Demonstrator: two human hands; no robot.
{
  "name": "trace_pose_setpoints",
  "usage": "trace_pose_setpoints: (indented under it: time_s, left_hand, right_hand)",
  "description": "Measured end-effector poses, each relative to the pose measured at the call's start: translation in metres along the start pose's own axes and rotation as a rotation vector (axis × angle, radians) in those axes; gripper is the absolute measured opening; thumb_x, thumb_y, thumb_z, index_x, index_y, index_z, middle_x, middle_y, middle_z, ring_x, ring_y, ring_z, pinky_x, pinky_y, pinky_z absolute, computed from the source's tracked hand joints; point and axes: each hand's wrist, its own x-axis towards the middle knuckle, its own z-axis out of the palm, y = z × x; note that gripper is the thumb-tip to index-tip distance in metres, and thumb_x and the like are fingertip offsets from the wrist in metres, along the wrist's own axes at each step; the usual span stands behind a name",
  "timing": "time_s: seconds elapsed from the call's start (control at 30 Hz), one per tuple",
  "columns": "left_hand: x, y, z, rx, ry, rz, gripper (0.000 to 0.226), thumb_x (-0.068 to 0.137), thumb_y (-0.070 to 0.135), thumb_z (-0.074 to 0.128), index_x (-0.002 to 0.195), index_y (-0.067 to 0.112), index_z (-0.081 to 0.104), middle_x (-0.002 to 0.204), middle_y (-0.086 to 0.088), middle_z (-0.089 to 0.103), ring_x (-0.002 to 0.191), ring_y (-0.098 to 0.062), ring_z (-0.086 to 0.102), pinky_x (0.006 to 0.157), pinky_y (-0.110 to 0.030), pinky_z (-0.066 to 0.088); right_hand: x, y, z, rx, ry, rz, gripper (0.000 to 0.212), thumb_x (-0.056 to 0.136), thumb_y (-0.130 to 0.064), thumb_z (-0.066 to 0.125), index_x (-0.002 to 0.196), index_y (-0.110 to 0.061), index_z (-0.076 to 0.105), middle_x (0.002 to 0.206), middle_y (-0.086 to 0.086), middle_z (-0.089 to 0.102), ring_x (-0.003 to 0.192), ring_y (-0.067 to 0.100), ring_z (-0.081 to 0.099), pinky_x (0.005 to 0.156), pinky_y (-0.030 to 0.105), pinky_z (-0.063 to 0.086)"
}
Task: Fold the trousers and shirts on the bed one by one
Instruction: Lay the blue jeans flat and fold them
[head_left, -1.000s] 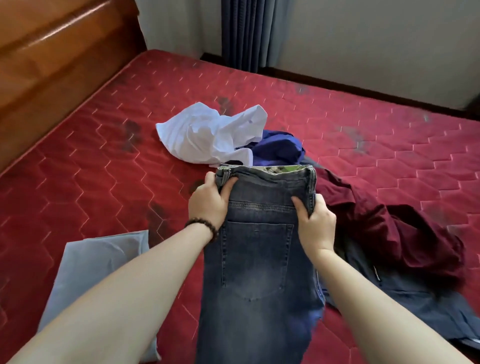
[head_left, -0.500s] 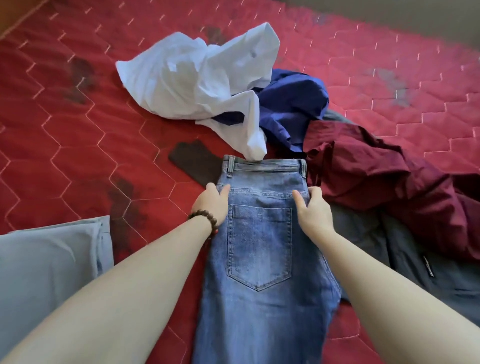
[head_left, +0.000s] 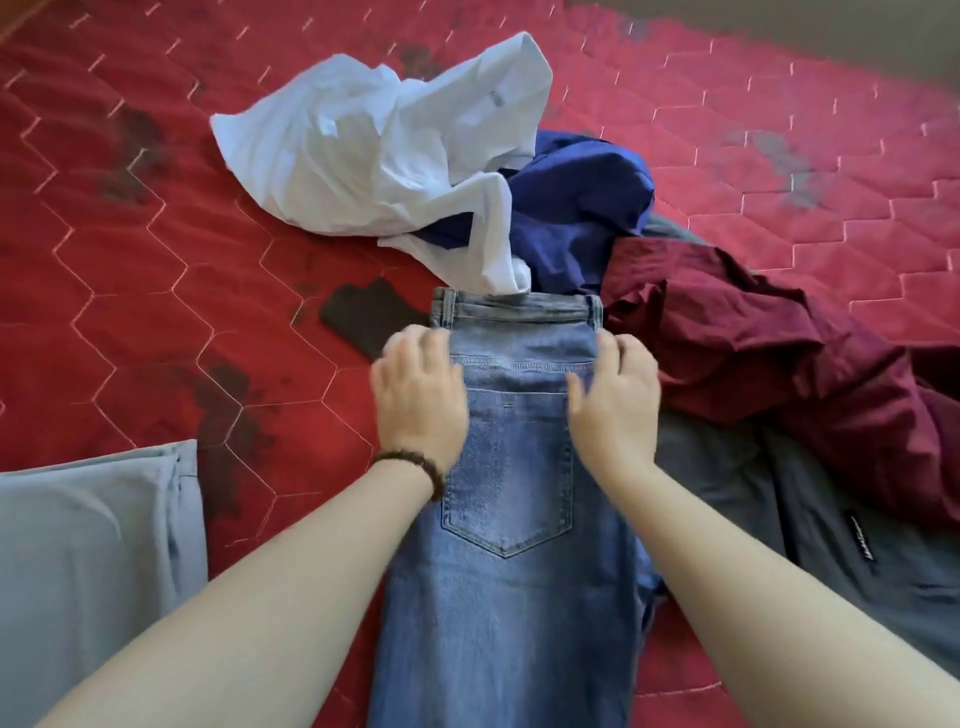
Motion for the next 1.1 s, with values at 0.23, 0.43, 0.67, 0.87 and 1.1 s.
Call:
trace_pose_setpoints:
  time_s: [0.23,0.43,0.67,0.87,1.1]
  left_hand:
    - [-0.056,0.006,0.045,0.274,-0.469,0.350,0.057,0.100,0.028,0.021,0.153,0.016,0.003,0.161,-0.005,-0.005,0.147,-0.021,-0.010,0.118,-0.044,-0.006]
    - [-0.103,-0.001,0.031,0.277,-0.438,0.274,0.062,0.096,0.040,0.015,0.153,0.019,0.001,0.160,-0.010,-0.006,0.148,-0.025,-0.007,0.119,-0.043,-0.006]
    - [-0.215,-0.003,-0.002,0.239,-0.482,0.152,0.062,0.092,0.041,-0.003,0.150,0.022,-0.009,0.158,-0.007,-0.014,0.146,-0.026,-0.014,0.119,-0.044,-0.005]
    - [-0.305,-0.001,-0.029,0.279,-0.520,0.117,0.061,0.092,0.039,-0.003,0.150,0.018,-0.006,0.158,-0.004,-0.010,0.147,-0.026,-0.009,0.120,-0.044,0.000]
    - [-0.383,-0.006,-0.064,0.292,-0.546,0.152,0.060,0.094,0.037,0.010,0.150,0.014,0.013,0.158,-0.008,0.014,0.147,-0.027,0.011,0.119,-0.045,0.015]
  right_hand:
    - [-0.059,-0.014,0.061,-0.121,-0.221,-0.293,0.054,0.102,-0.019,0.029,0.153,-0.010,0.010,0.161,0.007,0.007,0.149,0.021,0.000,0.117,0.036,-0.013]
    - [-0.104,-0.001,0.053,-0.200,-0.198,-0.250,0.061,0.101,-0.035,0.028,0.152,-0.006,0.012,0.160,0.012,0.006,0.149,0.023,0.000,0.117,0.035,-0.013]
    - [-0.206,0.008,0.040,-0.171,-0.272,-0.202,0.064,0.099,-0.042,0.031,0.153,-0.013,0.011,0.160,0.014,0.002,0.148,0.025,-0.002,0.119,0.045,-0.008]
    - [-0.296,0.018,0.029,-0.181,-0.322,-0.186,0.062,0.098,-0.046,0.018,0.153,-0.019,0.007,0.160,0.010,-0.002,0.148,0.024,-0.008,0.118,0.045,-0.010]
    - [-0.387,0.016,0.015,-0.185,-0.326,-0.156,0.062,0.097,-0.042,0.013,0.152,-0.013,0.018,0.159,0.010,0.007,0.147,0.024,-0.001,0.119,0.046,-0.002]
